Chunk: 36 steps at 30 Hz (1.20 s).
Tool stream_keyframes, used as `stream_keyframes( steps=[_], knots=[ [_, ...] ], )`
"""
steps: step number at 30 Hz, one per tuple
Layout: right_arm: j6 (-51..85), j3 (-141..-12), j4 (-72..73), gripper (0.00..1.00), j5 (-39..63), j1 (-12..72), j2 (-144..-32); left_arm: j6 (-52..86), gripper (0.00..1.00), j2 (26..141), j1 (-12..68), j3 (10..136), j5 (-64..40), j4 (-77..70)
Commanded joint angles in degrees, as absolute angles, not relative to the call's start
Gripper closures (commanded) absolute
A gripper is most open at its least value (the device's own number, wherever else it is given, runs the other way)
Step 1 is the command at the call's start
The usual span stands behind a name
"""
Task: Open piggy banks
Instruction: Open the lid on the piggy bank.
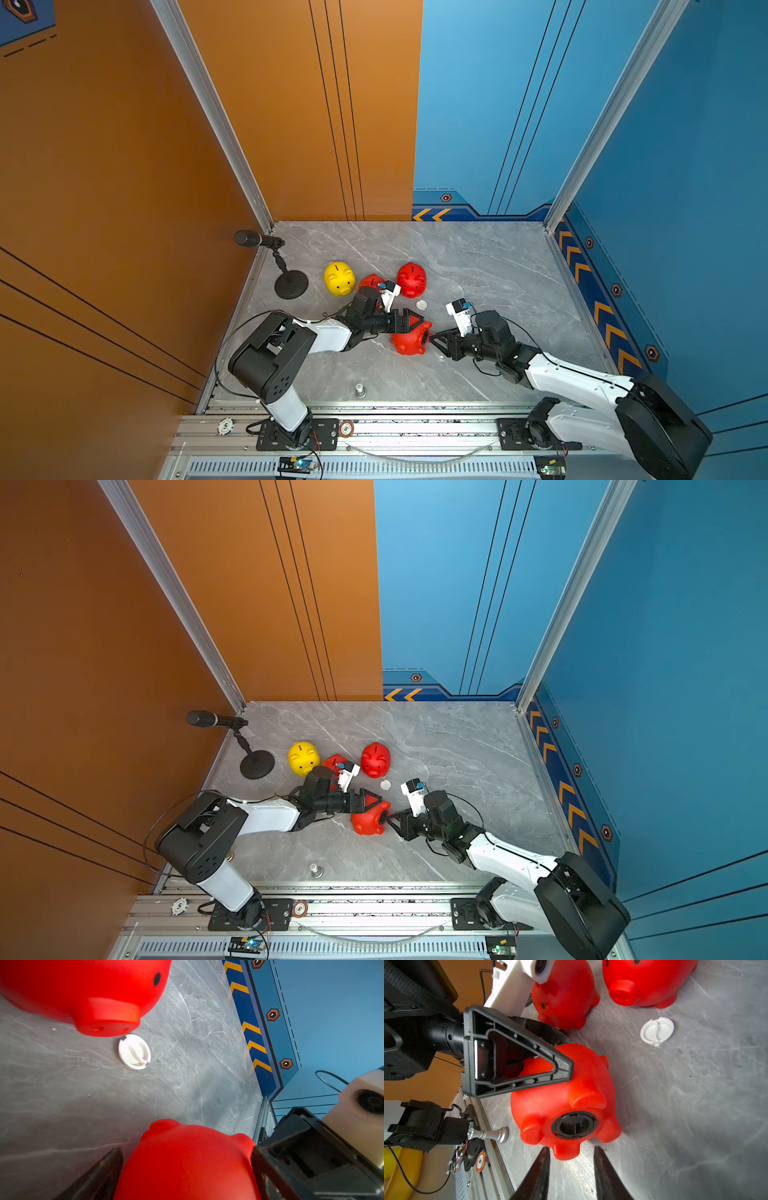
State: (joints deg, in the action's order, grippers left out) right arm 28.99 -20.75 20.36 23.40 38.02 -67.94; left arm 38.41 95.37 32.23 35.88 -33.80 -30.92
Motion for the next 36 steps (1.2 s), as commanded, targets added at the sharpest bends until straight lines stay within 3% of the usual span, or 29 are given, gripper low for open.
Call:
stream_keyframes(
  steps=[1,25,36],
  knots=[
    [29.6,-21.0,25.4,0.66,23.8,38.6,-69.9,36.2,0.04,99.3,32.0,33.2,-31.3,-19.3],
    [29.7,-23.9,34.9,0.73,23.4,39.8,-82.2,36.7,0.05,101.1,31.9,33.5,-32.7,-19.9],
    [27.5,-24.8,31.7,0.75,17.7,43.9,-78.3,36.9,0.06,101.3,32.2,32.8,-32.2,-19.8]
  ],
)
